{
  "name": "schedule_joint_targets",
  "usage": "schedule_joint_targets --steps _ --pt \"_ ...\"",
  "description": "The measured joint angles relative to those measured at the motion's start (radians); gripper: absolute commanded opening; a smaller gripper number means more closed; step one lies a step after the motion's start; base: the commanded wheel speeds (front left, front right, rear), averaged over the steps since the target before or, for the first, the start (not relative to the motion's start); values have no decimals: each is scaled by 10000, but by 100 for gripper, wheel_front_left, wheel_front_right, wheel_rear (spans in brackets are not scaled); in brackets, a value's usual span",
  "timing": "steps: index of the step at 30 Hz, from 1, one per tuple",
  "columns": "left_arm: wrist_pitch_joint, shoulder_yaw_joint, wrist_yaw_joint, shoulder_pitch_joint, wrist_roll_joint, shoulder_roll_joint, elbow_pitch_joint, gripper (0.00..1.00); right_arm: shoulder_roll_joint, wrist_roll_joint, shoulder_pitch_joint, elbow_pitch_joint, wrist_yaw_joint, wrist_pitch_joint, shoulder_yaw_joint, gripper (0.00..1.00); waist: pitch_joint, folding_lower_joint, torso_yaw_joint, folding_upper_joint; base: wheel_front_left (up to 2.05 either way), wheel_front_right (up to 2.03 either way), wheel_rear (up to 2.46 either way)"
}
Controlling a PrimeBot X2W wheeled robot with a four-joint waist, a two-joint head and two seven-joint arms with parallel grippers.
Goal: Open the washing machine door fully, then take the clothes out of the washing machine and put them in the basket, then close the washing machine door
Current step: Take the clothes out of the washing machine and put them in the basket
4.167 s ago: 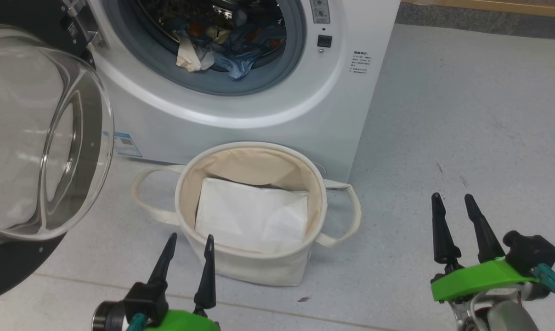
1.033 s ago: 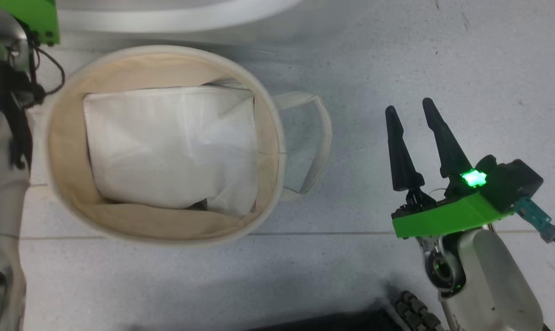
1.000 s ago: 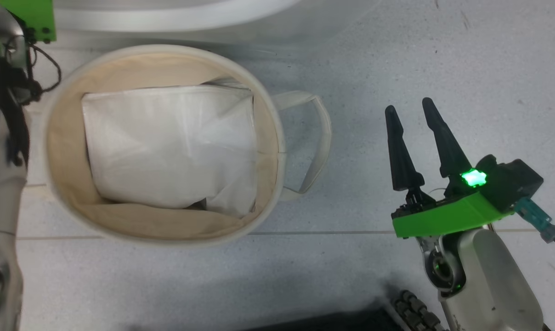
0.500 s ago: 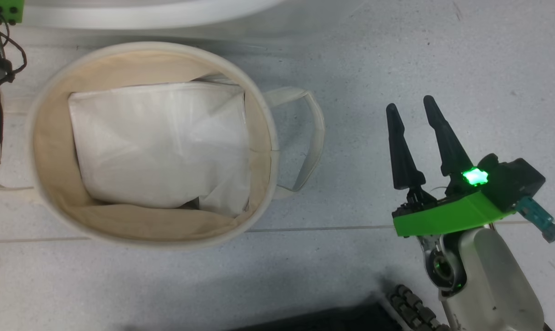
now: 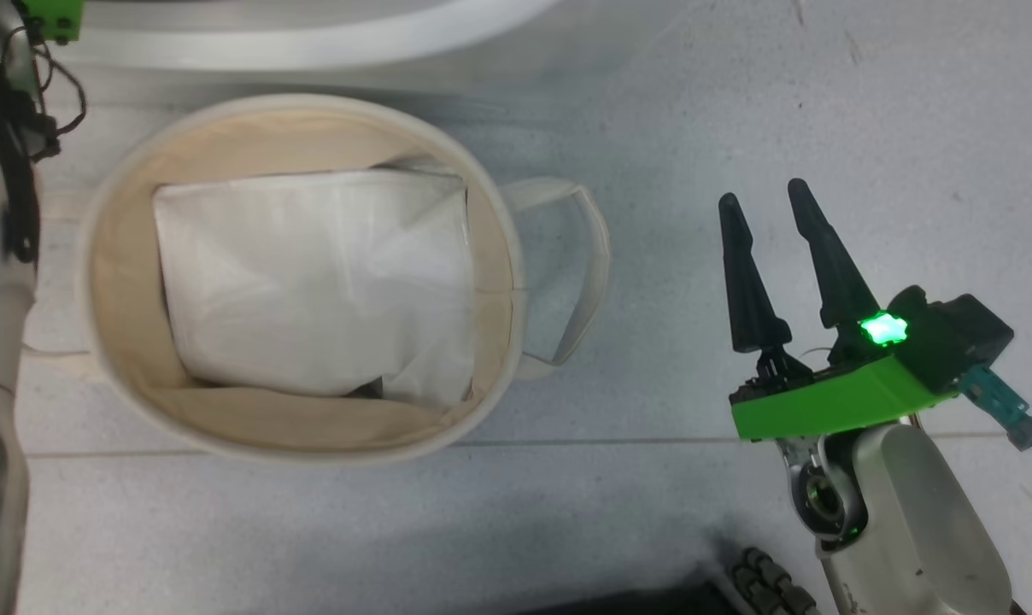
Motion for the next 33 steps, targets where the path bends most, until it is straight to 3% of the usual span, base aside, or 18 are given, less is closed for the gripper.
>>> schedule_joint_targets --steps 8,15,24,33 --pt "-779 297 21 1058 -700 -290 -1363 0 0 -46 21 67 0 -29 10 100 -688 0 108 0 0 0 0" --pt "-840 378 2 3532 -1210 -798 -5269 0 0 -46 97 259 0 -31 -61 100 -1452 0 304 0 0 0 0" --pt "-849 631 299 6323 -1223 -784 -9488 0 0 -46 561 491 0 -46 -140 100 -2648 -1 555 0 0 0 0" --pt "-851 571 376 7669 -861 -786 -12577 0 0 17 895 644 0 -69 -92 100 -3570 -1 749 0 0 0 0"
